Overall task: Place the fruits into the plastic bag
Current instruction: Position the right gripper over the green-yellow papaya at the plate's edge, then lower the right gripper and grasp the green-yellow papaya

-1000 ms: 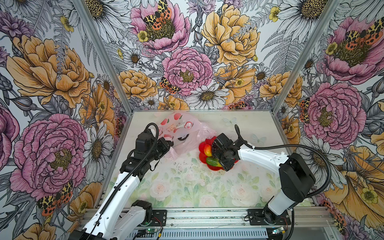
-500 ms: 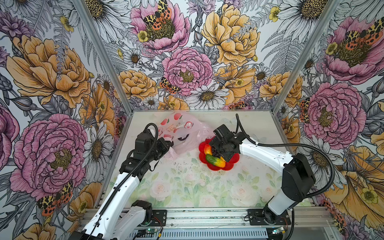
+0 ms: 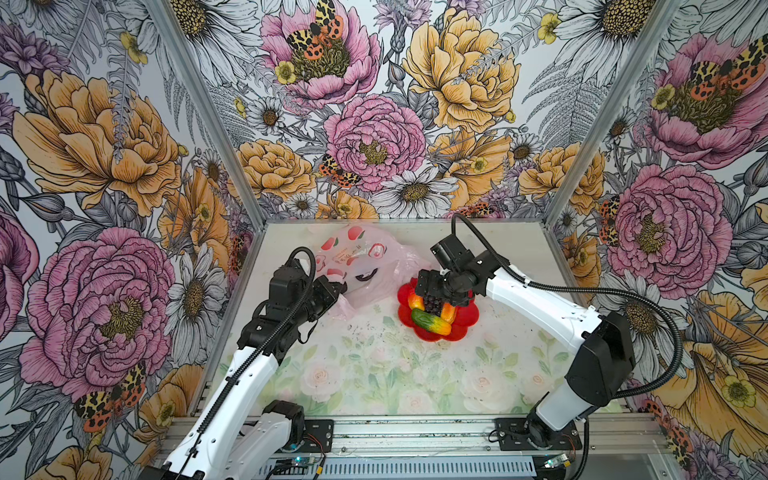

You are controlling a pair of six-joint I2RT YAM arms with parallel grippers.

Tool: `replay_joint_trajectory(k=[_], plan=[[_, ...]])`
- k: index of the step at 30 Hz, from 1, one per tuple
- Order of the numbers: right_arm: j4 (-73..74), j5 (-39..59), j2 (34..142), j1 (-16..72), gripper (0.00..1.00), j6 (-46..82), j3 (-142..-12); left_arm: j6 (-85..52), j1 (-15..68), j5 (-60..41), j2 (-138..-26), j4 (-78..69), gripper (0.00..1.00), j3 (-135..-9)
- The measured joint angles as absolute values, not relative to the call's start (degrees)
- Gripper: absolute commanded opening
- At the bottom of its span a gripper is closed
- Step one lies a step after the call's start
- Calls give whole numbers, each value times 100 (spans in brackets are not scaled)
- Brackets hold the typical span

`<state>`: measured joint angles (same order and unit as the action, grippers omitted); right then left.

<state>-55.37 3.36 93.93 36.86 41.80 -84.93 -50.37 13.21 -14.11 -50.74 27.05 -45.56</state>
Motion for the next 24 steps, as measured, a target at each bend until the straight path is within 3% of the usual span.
replay_joint_trajectory(k=[10, 24], plan=[[-6576, -196, 9701, 4086, 92, 1133, -8718, -4952, 1365, -1396, -5068, 2722, 0, -4574], [-6504, -390, 10495, 4182, 85, -25, -8641, -4952, 1374, -1393, -5076, 2722, 0, -4576]])
